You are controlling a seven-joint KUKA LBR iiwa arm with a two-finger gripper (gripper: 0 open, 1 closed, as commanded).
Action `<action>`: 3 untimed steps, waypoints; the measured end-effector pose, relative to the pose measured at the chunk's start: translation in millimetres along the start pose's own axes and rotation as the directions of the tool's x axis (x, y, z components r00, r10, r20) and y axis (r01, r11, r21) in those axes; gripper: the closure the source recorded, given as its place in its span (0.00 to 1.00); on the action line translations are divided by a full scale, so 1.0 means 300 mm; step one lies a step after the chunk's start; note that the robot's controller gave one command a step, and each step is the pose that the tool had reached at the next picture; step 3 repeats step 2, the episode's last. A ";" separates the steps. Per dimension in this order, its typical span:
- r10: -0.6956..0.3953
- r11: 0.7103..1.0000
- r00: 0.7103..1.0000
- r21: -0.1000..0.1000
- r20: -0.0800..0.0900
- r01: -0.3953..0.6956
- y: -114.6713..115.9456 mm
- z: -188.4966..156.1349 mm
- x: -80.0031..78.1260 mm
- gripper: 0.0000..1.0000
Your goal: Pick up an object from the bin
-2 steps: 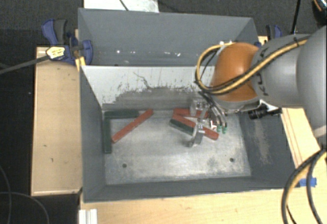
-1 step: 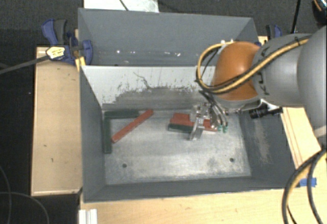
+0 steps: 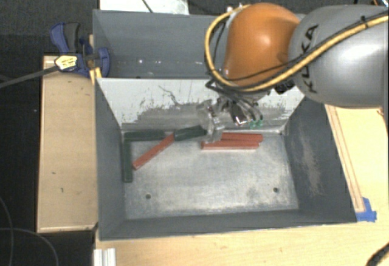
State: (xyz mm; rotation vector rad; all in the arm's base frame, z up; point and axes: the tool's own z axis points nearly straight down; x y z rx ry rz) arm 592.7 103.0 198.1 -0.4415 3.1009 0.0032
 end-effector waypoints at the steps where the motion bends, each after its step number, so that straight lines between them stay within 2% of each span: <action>1: 0.098 0.995 0.995 0.001 -0.014 -0.098 -0.008 0.195 0.090 1.00; 2: 0.021 1.000 1.000 0.002 0.002 -0.021 -0.004 -0.114 0.053 1.00; 3: 0.021 1.000 1.000 0.002 0.002 -0.021 -0.004 -0.114 0.053 1.00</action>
Offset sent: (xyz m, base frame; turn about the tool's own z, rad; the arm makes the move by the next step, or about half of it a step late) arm -0.0234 -0.0094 -0.0562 0.0964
